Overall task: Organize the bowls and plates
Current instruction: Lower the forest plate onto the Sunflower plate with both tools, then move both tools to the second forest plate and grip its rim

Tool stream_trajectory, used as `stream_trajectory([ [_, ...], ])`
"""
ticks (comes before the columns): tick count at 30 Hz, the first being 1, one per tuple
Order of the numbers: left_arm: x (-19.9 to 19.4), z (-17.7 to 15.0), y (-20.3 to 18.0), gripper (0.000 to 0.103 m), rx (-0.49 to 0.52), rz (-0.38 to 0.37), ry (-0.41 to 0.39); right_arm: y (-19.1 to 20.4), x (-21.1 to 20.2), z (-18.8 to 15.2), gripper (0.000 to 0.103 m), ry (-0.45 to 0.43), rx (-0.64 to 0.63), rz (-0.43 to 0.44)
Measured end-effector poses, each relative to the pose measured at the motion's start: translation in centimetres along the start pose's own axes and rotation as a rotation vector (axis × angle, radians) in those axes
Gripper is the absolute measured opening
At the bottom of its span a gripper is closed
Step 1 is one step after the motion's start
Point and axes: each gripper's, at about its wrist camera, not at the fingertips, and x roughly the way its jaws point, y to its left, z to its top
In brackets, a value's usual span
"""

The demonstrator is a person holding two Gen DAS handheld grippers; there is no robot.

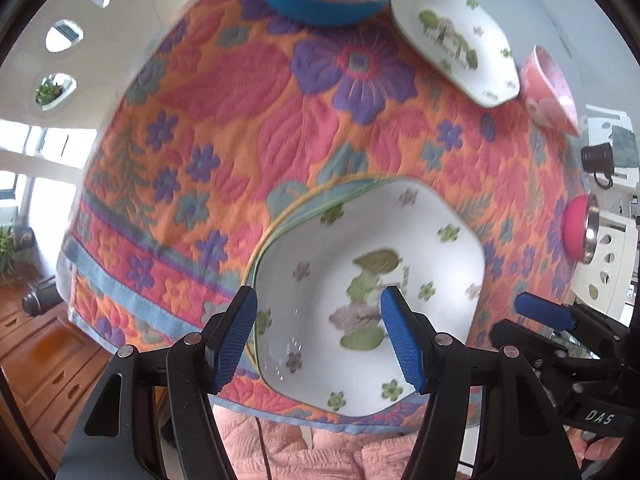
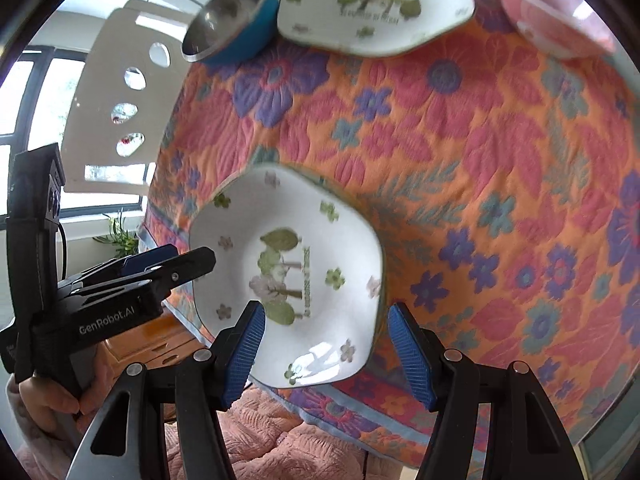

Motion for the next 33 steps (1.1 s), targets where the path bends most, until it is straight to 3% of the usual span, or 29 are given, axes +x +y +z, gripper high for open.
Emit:
stream_trajectory([
  [10, -1.8, 4.0, -2.0, 0.062, 0.002, -0.003, -0.069, -0.2, -6.3, 5.9, 0.063, -0.096, -0.08, -0.081],
  [17, -1.7, 7.1, -4.4, 0.062, -0.047, -0.02, -0.099, -1.5, -9.1, 12.1, 0.063, -0.135, -0.131, -0.124],
  [25, -0.6, 10.2, -6.5, 0.062, -0.121, -0.05, -0.12, -4.0, -9.1, 18.6, 0.063, -0.153, -0.149, -0.135],
  [33, 2.0, 12.3, -8.5, 0.062, -0.162, -0.089, -0.107, -7.2, -6.6, 23.8, 0.063, -0.171, -0.05, -0.045],
])
